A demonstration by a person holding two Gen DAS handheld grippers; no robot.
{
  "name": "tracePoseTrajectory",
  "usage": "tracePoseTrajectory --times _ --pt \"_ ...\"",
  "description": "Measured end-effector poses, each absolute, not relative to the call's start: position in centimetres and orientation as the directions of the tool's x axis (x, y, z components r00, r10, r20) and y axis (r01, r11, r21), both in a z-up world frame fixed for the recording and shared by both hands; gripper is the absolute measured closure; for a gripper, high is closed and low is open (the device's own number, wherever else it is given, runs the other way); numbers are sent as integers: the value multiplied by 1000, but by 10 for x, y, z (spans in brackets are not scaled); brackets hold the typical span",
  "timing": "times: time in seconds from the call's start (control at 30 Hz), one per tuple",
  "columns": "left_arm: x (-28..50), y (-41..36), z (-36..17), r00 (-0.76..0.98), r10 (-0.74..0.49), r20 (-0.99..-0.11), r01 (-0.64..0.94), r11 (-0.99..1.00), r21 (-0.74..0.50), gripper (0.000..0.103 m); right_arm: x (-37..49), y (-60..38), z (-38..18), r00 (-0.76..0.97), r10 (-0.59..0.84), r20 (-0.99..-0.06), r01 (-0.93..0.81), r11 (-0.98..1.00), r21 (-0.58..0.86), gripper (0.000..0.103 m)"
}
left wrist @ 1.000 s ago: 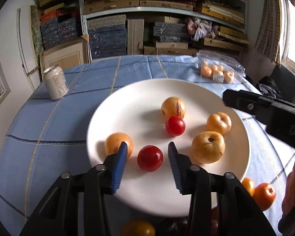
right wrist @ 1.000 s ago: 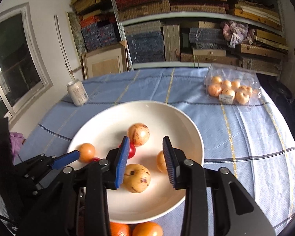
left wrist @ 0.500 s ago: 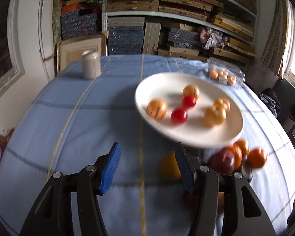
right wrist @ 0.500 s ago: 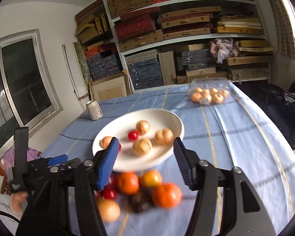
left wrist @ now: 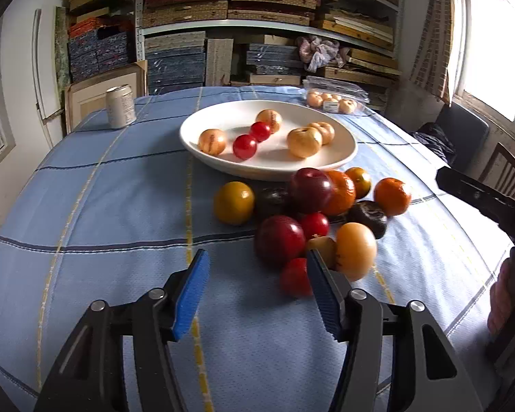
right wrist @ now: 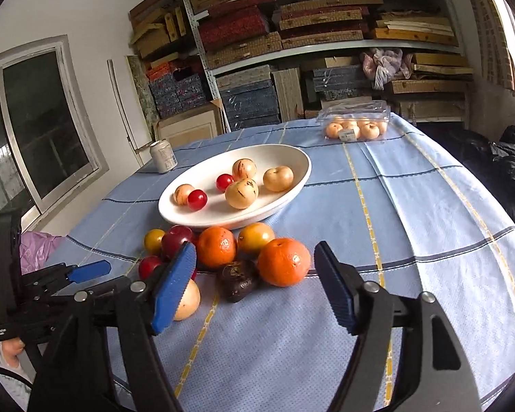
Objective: Organize fruits
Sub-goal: 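Move both tools back down to the fruit cluster on the cloth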
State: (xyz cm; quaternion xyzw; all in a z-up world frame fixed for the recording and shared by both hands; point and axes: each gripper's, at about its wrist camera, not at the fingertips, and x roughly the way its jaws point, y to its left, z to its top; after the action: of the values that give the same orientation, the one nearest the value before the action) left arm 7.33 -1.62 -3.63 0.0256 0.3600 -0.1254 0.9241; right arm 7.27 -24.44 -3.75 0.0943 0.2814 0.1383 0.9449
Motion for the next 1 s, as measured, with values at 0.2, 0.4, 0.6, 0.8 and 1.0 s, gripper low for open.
tracePoseTrajectory --times 0.2,0.4,0.6,0.8,1.0 --pt "80 -25 -44 674 -236 -700 288 957 -45 37 73 -244 -38 802 312 -510 -205 944 257 30" --pt "84 -28 -51 651 -218 -727 281 959 -36 36 76 -242 -39 799 315 -512 -206 944 259 27" --pt "84 -23 -50 660 -209 -722 259 965 -43 36 77 -241 -41 797 314 -515 -205 944 259 26" --pt "85 -10 -46 676 -200 -709 216 974 -68 37 78 -242 -41 795 316 -517 -205 943 261 25" --pt "84 -27 -50 648 -228 -726 291 956 -40 40 78 -242 -42 794 318 -518 -207 943 262 25"
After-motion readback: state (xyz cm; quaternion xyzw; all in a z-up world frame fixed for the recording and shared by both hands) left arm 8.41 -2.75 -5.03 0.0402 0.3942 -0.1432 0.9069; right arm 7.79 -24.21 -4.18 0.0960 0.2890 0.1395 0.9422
